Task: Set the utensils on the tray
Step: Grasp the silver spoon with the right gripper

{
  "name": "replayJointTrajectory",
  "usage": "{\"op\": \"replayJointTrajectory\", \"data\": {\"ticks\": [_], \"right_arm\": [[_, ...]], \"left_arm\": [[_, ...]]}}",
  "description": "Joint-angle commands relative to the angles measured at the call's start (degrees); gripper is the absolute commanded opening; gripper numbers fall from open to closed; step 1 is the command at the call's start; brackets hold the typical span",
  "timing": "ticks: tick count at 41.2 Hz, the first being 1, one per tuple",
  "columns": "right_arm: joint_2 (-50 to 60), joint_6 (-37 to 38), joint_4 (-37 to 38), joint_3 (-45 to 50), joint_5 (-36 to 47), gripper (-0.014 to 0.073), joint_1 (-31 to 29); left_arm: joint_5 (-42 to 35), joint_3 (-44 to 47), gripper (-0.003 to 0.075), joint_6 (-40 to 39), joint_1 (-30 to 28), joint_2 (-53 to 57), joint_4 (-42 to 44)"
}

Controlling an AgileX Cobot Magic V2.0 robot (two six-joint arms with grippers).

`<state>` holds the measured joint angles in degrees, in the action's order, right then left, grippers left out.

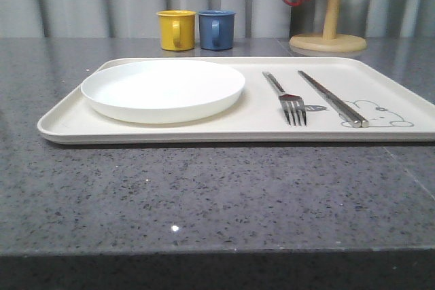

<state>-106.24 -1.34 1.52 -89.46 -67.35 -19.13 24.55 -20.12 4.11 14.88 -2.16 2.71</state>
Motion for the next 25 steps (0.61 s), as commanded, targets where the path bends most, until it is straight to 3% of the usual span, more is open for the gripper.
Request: {"op": "replayJointTrajectory", "data": {"ticks": [1,7,17,25], "right_arm": [[2.02,-0.7,0.15,-1.58,1.17,0.0339,-0.29],[1.89,-0.7,0.09,-1.58,1.57,0.0304,-0.29],[1.89,-0.7,0.09,-1.58,1.64,0.0047,-0.29],[2.69,-0.7,0.2,-1.58,1.74,-0.002,-0.29]], "left_arm": [[-4.51,-1.52,-0.0019,-0.57,0.01,-0.65,-0.26],[-4.51,-1.52,-0.0019,-0.57,0.01,-0.65,-0.26],[-4.51,-1.52,-0.0019,-0.57,0.01,-0.65,-0.26],[-4.51,-1.52,-0.0019,-0.57,0.01,-0.65,-0.26]]}}
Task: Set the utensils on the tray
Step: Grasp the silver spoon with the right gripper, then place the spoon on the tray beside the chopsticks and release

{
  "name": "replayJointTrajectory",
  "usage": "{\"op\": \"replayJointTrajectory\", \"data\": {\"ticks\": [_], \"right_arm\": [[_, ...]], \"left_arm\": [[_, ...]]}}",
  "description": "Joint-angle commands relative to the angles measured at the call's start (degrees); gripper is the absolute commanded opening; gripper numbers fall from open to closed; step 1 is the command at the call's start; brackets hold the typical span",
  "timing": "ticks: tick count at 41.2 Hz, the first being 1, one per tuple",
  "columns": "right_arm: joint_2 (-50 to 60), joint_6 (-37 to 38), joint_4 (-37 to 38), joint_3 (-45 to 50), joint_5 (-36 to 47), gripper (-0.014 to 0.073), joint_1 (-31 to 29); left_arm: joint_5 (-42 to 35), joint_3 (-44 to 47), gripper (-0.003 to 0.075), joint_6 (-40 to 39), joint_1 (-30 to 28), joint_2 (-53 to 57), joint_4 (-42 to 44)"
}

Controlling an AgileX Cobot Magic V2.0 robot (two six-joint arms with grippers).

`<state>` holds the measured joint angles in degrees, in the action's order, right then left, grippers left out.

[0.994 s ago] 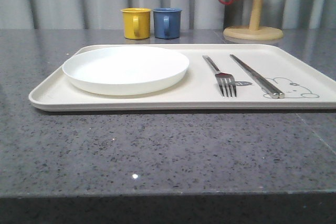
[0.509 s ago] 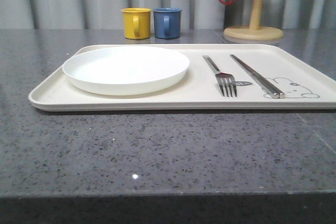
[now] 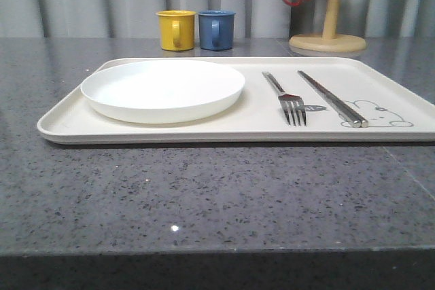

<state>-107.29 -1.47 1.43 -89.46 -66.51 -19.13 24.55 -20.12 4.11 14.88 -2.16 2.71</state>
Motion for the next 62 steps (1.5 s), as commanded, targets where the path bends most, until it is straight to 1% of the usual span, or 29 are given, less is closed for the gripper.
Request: {"op": "replayJointTrajectory", "data": {"ticks": [1,8,12,18,24,32,39,47,54,62], "right_arm": [[4.04,-0.56,0.29,-1.58,0.92,-0.002,-0.29],[7.42,-0.56,0.23,-1.58,1.01,-0.002,-0.24],[10.09,-0.33,-0.5,-1.58,-0.44,-0.002,0.1],[13.48,0.21,-2.9,-1.58,-3.14,-0.002,2.52],[15.2,2.49,-2.96,-1.58,-5.65,-0.002,7.48],[14.53,7.13,-3.03,-1.58,-6.46,-0.002,16.57],[12.61,10.45,-3.33,-1.58,-4.81,-0.002,23.78],[9.54,12.26,-4.55,-1.58,-2.65,-0.002,28.71],[7.28,15.11,-4.55,-1.58,-1.23,-0.002,29.53],[5.73,15.31,-4.55,-1.58,-1.08,-0.002,29.53]], "left_arm": [[-4.51,-1.52,-0.0019,-0.57,0.01,-0.65,-0.26],[-4.51,-1.52,-0.0019,-0.57,0.01,-0.65,-0.26],[-4.51,-1.52,-0.0019,-0.57,0.01,-0.65,-0.26],[-4.51,-1.52,-0.0019,-0.57,0.01,-0.65,-0.26],[-4.51,-1.52,-0.0019,-0.57,0.01,-0.65,-0.26],[-4.75,-1.52,-0.0019,-0.57,0.01,-0.65,-0.26],[-4.75,-1.52,-0.0019,-0.57,0.01,-0.65,-0.26],[-4.75,-1.52,-0.0019,-0.57,0.01,-0.65,-0.26],[-4.75,-1.52,-0.0019,-0.57,0.01,-0.65,-0.26],[-4.75,-1.52,-0.0019,-0.57,0.01,-0.65,-0.26]]}}
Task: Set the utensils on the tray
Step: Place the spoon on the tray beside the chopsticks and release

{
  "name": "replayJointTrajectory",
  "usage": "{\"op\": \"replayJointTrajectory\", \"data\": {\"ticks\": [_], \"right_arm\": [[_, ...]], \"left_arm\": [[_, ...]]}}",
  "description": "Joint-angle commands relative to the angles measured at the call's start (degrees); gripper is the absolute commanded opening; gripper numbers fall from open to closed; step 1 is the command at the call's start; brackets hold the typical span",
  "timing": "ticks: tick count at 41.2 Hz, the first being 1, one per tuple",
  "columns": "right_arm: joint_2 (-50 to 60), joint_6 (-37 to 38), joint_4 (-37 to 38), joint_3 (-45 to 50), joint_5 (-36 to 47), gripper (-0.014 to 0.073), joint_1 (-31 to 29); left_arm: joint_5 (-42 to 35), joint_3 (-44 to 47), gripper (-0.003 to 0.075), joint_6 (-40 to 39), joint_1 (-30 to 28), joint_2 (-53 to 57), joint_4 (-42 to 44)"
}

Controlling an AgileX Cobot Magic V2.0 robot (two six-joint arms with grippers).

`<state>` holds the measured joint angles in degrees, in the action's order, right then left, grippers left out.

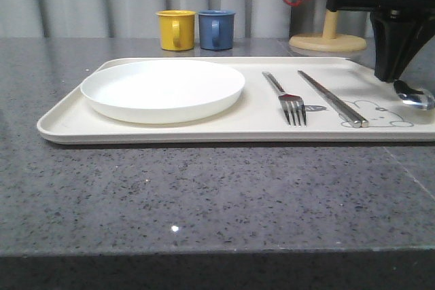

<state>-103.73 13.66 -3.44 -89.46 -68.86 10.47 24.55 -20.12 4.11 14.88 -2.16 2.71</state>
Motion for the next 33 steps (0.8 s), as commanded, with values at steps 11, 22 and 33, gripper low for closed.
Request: {"op": "replayJointTrajectory", "data": {"ticks": [11,22,33], "right_arm": [[-0.12,0.18,0.25,-1.58,1.28,-0.0017,-0.08],[0.17,0.18,-0.89,-1.58,2.57,0.0204,-0.08],[5.76,0.13,-0.65,-1.58,4.62,0.0287,-0.08]], "left_arm": [[-4.75,-1.52,-0.0019,-0.57,0.01,-0.65,-0.26],[-4.75,-1.52,-0.0019,-0.57,0.01,-0.65,-0.26],[-4.75,-1.52,-0.0019,-0.57,0.01,-0.65,-0.26]]}}
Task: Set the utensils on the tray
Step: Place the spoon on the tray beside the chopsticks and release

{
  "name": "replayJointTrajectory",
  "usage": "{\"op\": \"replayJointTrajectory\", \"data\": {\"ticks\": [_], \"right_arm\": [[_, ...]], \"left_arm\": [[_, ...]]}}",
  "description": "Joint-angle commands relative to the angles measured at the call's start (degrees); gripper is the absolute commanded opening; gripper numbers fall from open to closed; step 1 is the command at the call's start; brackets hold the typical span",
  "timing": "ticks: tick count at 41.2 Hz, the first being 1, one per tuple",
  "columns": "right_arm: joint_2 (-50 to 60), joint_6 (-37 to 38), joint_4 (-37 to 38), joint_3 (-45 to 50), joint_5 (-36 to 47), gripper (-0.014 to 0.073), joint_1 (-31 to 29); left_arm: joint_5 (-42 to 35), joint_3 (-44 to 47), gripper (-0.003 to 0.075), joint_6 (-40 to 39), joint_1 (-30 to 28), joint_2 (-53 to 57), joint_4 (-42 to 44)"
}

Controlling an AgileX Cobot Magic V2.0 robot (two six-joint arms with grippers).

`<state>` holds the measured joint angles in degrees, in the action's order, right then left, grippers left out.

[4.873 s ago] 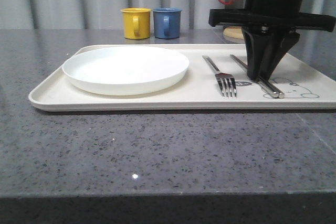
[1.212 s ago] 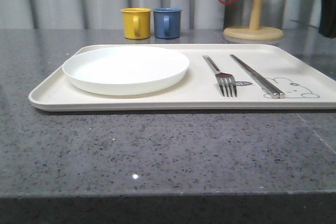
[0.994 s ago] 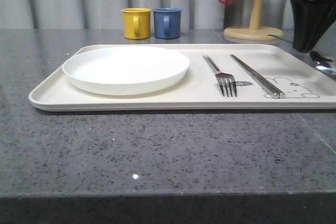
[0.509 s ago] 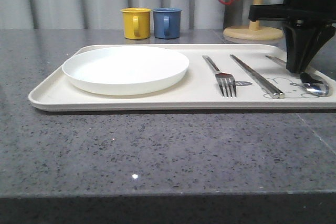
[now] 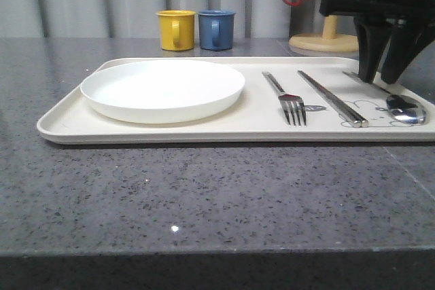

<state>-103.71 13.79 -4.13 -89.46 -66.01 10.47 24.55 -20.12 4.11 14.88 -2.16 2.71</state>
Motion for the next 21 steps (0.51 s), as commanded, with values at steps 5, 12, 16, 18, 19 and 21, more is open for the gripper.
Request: {"op": "replayJointTrajectory", "data": {"ticks": [5,12,16,18,19,21], "right_arm": [[10.15,0.0,1.14,-1.58,1.98,0.0286,-0.08],[16.3,-0.86,4.13,-1.58,1.04,0.0283,-0.08],[19.36,-2.38,5.16,-1.58,0.11,0.0257,-0.08],[20.51,-2.89,5.35,-1.58,-0.23,0.0211,-0.08],[21.19,-3.15,5.35,-1.58,-0.29,0.0171,-0.08],[22.3,-3.68,5.35,-1.58,-0.55,0.0087,-0.08]], "left_arm": [[-4.75,-1.52,-0.0019,-0.57,0.01,-0.65,-0.26],[-4.75,-1.52,-0.0019,-0.57,0.01,-0.65,-0.26],[-4.75,-1.52,-0.0019,-0.57,0.01,-0.65,-0.26],[-4.75,-1.52,-0.0019,-0.57,0.01,-0.65,-0.26],[-4.75,-1.52,-0.0019,-0.57,0.01,-0.65,-0.26],[-4.75,-1.52,-0.0019,-0.57,0.01,-0.65,-0.26]]}}
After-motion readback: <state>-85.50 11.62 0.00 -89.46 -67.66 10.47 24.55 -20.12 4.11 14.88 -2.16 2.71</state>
